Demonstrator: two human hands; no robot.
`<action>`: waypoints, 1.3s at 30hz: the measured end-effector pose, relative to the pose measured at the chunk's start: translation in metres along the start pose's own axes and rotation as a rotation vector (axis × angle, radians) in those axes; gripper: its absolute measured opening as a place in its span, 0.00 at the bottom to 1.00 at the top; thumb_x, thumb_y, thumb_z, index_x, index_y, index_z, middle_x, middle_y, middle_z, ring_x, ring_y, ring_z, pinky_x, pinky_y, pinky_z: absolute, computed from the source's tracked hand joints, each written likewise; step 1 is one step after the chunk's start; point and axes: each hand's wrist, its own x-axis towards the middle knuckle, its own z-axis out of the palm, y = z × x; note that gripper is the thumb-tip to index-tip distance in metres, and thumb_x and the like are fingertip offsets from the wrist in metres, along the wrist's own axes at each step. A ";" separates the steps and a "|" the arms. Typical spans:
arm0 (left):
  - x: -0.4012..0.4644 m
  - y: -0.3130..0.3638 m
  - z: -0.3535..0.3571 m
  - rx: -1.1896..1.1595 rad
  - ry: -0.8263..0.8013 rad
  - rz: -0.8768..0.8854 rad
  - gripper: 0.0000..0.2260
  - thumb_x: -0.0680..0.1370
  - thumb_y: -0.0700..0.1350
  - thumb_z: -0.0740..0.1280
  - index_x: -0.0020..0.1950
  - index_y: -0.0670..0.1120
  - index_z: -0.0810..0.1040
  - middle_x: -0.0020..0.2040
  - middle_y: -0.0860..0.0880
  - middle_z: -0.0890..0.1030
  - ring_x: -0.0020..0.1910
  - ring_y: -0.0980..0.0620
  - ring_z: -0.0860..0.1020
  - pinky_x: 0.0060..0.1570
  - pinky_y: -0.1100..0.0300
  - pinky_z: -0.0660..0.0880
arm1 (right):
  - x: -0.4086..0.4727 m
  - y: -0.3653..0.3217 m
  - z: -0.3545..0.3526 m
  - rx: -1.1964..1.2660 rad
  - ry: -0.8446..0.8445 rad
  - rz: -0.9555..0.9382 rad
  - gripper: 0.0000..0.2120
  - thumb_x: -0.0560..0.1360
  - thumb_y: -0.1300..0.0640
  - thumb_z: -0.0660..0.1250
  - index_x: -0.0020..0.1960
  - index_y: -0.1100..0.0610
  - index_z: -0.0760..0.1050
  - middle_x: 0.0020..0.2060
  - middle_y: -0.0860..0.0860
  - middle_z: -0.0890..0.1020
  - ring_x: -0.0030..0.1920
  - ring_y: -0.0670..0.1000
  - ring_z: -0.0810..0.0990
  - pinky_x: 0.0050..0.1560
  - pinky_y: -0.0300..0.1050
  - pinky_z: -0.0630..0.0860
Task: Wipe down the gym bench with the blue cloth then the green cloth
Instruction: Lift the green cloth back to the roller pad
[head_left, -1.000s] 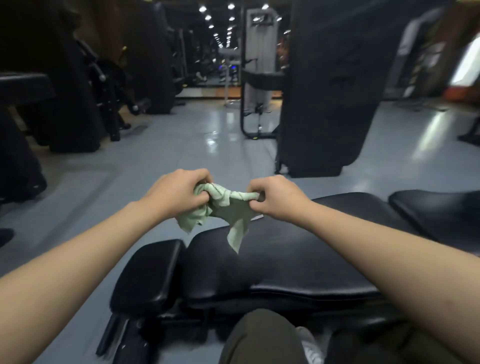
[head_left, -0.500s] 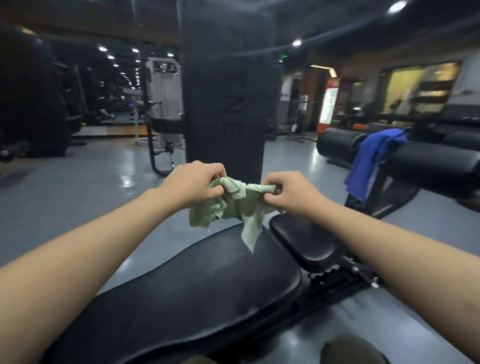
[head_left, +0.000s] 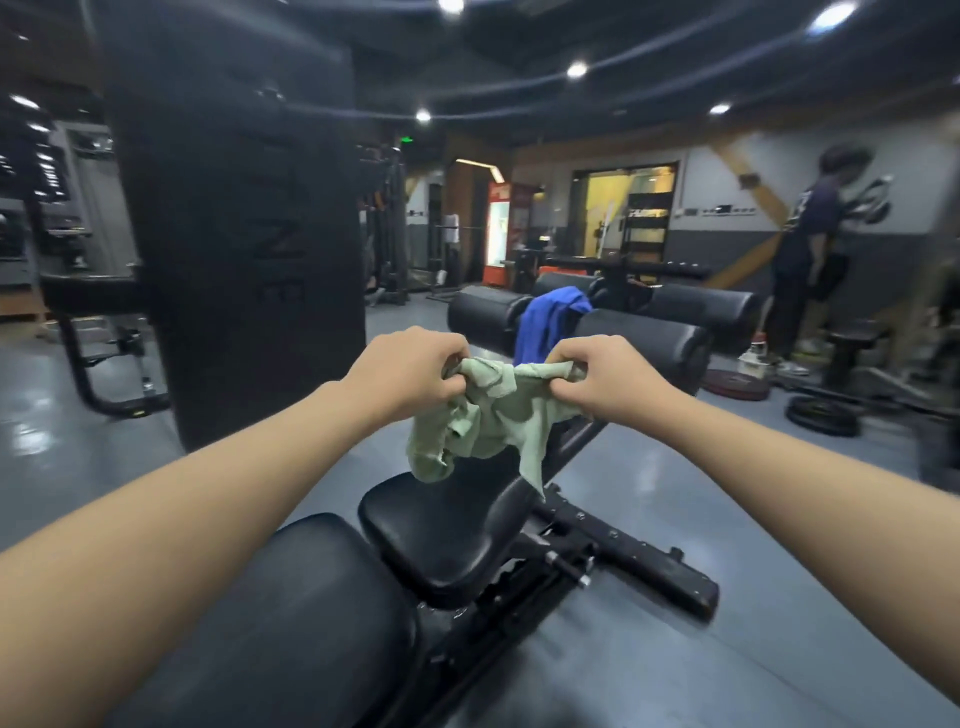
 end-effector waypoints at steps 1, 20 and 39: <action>0.014 0.009 0.004 -0.012 0.008 0.018 0.05 0.76 0.51 0.65 0.51 0.55 0.77 0.43 0.55 0.80 0.42 0.50 0.78 0.38 0.55 0.73 | 0.004 0.012 -0.008 -0.015 0.009 0.011 0.05 0.69 0.55 0.67 0.39 0.46 0.79 0.34 0.46 0.81 0.35 0.48 0.80 0.40 0.51 0.81; 0.238 0.109 0.088 -0.150 0.117 0.144 0.05 0.76 0.51 0.64 0.50 0.54 0.76 0.45 0.56 0.80 0.45 0.49 0.78 0.40 0.55 0.69 | 0.088 0.178 -0.104 -0.290 0.167 0.179 0.06 0.74 0.54 0.65 0.47 0.47 0.80 0.37 0.45 0.80 0.38 0.50 0.78 0.34 0.44 0.72; 0.337 0.114 0.159 -0.158 0.202 0.222 0.11 0.78 0.56 0.68 0.57 0.54 0.77 0.50 0.56 0.75 0.48 0.54 0.76 0.41 0.56 0.73 | 0.160 0.268 -0.083 -0.562 0.104 0.127 0.12 0.78 0.51 0.64 0.61 0.50 0.74 0.55 0.49 0.77 0.53 0.53 0.76 0.53 0.50 0.70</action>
